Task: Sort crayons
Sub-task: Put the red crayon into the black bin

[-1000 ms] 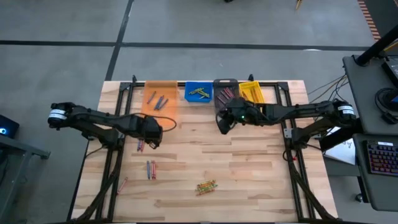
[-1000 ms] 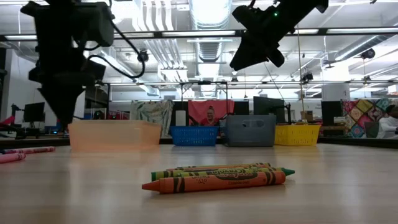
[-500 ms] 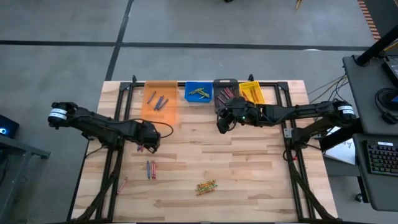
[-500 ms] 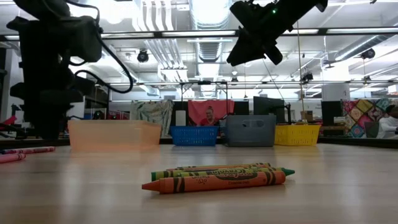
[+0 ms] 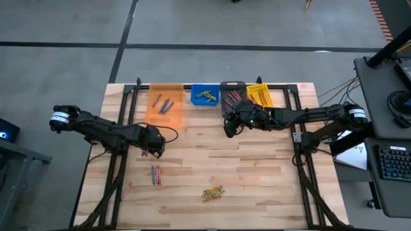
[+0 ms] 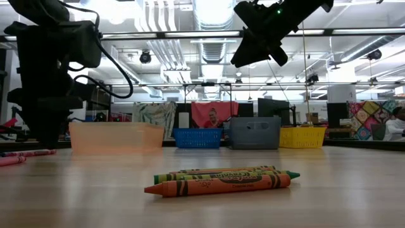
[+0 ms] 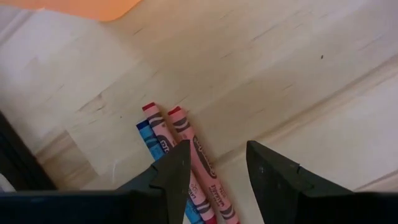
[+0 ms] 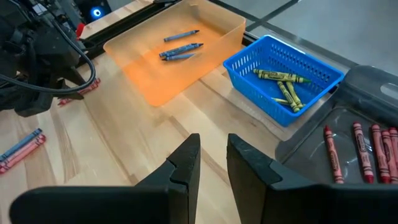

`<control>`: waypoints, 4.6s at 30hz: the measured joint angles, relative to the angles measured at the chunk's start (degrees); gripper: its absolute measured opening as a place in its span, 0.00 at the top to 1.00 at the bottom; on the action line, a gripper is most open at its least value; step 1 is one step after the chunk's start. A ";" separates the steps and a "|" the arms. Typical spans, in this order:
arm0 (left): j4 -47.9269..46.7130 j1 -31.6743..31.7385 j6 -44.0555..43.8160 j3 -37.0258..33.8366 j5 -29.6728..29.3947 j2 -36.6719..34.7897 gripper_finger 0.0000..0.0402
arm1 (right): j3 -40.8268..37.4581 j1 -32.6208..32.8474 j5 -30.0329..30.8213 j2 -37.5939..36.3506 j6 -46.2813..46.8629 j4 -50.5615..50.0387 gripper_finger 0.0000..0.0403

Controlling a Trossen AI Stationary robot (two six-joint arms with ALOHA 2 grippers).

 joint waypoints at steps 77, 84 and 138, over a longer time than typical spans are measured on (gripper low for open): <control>14.41 -3.10 5.45 2.14 0.39 7.93 0.81 | -0.18 0.24 -0.04 0.13 -0.08 -0.15 0.84; 26.33 -3.10 11.04 0.91 3.42 7.93 0.95 | -0.85 0.24 -0.04 0.13 -0.06 -0.13 0.84; 82.57 32.61 54.54 31.04 51.96 26.08 1.00 | -3.61 -8.90 -21.16 -0.44 -26.44 8.87 0.78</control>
